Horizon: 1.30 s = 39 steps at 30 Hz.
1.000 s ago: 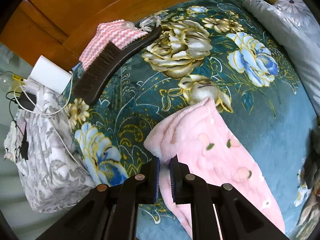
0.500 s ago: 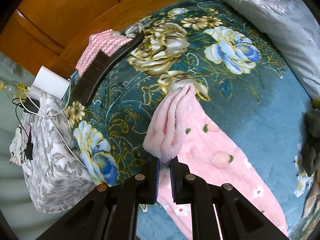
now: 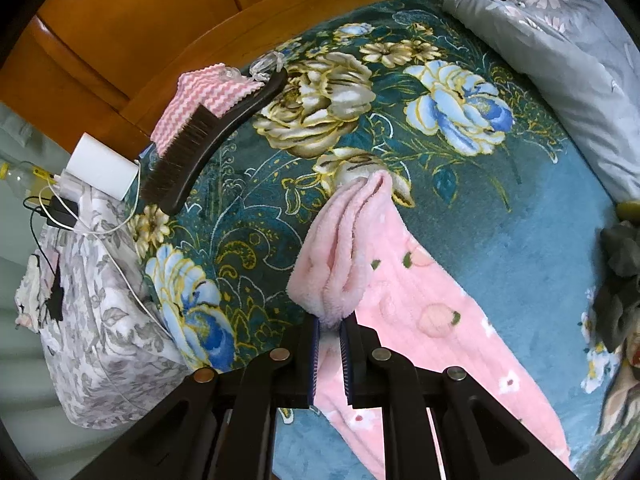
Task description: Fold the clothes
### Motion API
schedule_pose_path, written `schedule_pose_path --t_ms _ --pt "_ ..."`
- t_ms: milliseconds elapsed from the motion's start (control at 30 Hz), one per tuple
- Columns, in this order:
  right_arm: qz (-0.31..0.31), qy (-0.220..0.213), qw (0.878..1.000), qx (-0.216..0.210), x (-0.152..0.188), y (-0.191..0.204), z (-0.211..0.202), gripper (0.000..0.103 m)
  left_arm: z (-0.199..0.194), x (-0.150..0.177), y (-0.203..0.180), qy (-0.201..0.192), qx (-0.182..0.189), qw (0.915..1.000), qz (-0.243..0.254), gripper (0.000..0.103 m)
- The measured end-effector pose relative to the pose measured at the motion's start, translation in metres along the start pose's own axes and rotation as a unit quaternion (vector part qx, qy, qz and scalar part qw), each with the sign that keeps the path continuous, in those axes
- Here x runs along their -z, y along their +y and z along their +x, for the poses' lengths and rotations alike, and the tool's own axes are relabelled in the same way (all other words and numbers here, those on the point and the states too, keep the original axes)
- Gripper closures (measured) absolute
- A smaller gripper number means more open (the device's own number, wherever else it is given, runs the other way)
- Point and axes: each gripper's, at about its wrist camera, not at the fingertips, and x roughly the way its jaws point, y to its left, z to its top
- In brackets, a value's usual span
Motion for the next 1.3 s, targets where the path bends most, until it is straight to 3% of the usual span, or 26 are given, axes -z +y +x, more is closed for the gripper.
schedule_pose_path --t_ms 67,233,433,533,633,767,867,1000,1100,1167,1300 --pt "0.001 -0.002 1.000 0.004 -0.001 0.005 -0.007 0.081 -0.003 -0.002 0.003 -0.007 0.012 0.9999 -0.006 0.093" --pt "0.019 -0.037 0.999 -0.011 -0.007 0.017 -0.046 0.084 -0.029 -0.021 0.014 -0.048 0.062 0.9963 -0.035 0.094" --pt "-0.031 -0.100 0.993 -0.045 -0.023 0.062 -0.122 0.085 -0.100 -0.065 0.043 -0.129 0.148 0.9793 -0.052 0.094" --pt "-0.042 -0.131 0.989 -0.058 -0.029 0.073 -0.155 0.084 -0.128 -0.077 0.068 -0.161 0.173 0.9696 -0.064 0.094" --pt "-0.048 -0.137 0.988 -0.055 -0.042 0.082 -0.157 0.084 -0.128 -0.084 0.086 -0.163 0.158 0.9715 -0.069 0.094" --pt "-0.032 -0.101 0.994 -0.030 -0.061 0.089 -0.116 0.084 -0.084 -0.082 0.087 -0.122 0.124 0.9806 -0.090 0.094" --pt "-0.016 -0.066 0.998 -0.006 -0.073 0.096 -0.073 0.083 -0.046 -0.071 0.068 -0.081 0.107 0.9864 -0.095 0.094" --pt "-0.007 -0.054 0.998 0.011 -0.078 0.099 -0.052 0.080 -0.030 -0.057 0.024 -0.063 0.093 0.9921 -0.056 0.094" --pt "-0.006 -0.050 0.999 0.003 -0.080 0.092 -0.059 0.072 -0.045 -0.059 0.000 -0.080 0.090 0.9924 -0.027 0.094" --pt "-0.005 -0.058 0.998 0.004 -0.079 0.085 -0.071 0.061 -0.069 -0.060 -0.014 -0.104 0.099 0.9896 -0.005 0.094" --pt "0.031 -0.082 0.996 -0.017 -0.065 0.060 -0.099 0.060 -0.126 -0.034 -0.063 -0.167 0.115 0.9760 0.079 0.094"
